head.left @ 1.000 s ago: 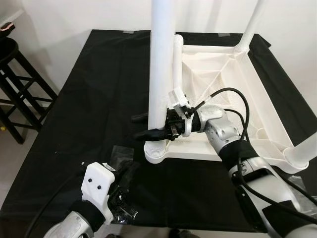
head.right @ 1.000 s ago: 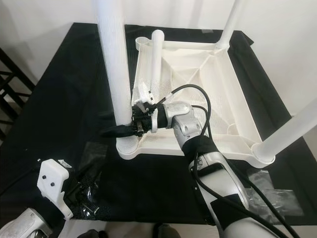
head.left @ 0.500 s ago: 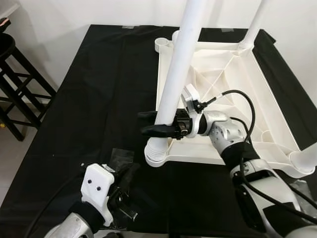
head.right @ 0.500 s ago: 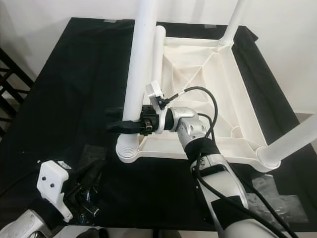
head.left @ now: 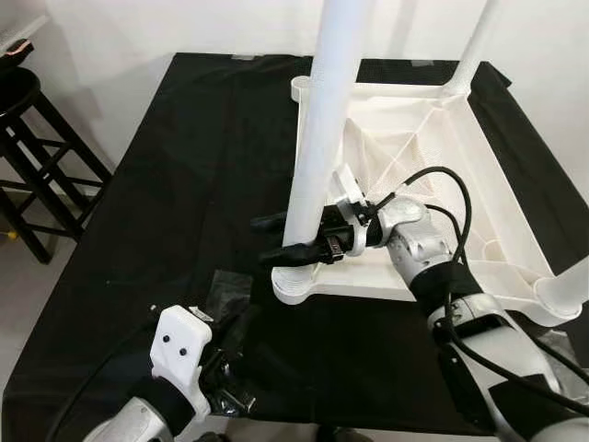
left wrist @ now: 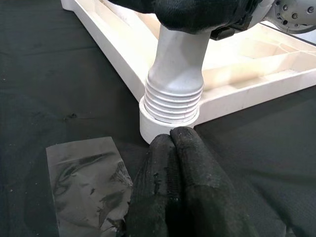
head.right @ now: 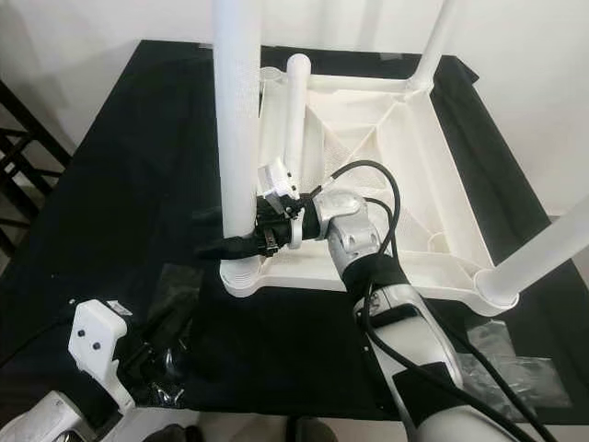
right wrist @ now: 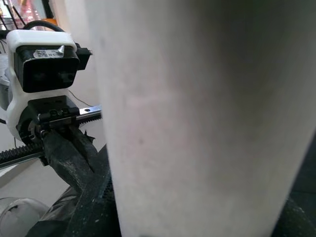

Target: Building children table

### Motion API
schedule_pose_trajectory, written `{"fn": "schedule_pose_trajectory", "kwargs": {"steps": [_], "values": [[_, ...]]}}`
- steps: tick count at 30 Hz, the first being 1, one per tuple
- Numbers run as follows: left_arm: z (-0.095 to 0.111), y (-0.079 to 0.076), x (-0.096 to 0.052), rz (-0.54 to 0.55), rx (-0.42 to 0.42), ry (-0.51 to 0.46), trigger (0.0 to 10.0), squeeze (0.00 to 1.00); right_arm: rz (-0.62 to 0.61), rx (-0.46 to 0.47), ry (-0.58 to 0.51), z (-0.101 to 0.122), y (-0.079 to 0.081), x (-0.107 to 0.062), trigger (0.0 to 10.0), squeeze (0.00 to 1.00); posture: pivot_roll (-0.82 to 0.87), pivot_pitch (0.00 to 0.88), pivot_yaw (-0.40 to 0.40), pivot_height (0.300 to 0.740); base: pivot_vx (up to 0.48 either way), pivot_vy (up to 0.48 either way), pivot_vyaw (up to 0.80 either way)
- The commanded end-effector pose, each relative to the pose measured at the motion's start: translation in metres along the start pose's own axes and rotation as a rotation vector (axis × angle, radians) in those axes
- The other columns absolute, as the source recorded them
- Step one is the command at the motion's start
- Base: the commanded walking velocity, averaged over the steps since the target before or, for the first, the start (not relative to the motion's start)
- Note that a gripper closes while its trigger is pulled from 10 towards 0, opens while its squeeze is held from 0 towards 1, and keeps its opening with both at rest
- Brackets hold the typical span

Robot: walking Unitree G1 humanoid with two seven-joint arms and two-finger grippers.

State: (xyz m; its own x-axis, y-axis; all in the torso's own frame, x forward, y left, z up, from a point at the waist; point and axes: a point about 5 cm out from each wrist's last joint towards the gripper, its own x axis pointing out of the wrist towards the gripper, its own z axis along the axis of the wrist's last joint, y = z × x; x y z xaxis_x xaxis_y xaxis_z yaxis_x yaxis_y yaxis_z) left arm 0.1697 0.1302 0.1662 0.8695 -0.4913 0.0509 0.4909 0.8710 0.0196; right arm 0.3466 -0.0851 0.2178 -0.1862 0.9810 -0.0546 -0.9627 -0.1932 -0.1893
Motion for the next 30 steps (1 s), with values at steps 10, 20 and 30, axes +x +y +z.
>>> {"fn": "schedule_pose_trajectory", "kwargs": {"steps": [10,20,30], "values": [[0.005,-0.003,-0.011,-0.010,0.013,0.014,10.0,0.00,0.082,0.101,0.148,-0.025,0.009,0.004,10.0,0.00,0.12,0.286,-0.032,0.740,0.000,0.000,0.00],[0.013,-0.002,-0.023,0.058,0.060,0.024,10.0,0.00,0.178,0.013,0.178,-0.003,0.003,0.022,10.0,0.00,0.16,0.319,-0.077,0.740,0.000,0.000,0.00],[0.017,-0.007,-0.039,0.117,0.048,0.047,10.0,0.00,0.241,0.001,0.126,0.013,0.001,0.038,10.0,0.00,0.21,0.343,-0.119,0.740,0.000,0.000,0.00]]}}
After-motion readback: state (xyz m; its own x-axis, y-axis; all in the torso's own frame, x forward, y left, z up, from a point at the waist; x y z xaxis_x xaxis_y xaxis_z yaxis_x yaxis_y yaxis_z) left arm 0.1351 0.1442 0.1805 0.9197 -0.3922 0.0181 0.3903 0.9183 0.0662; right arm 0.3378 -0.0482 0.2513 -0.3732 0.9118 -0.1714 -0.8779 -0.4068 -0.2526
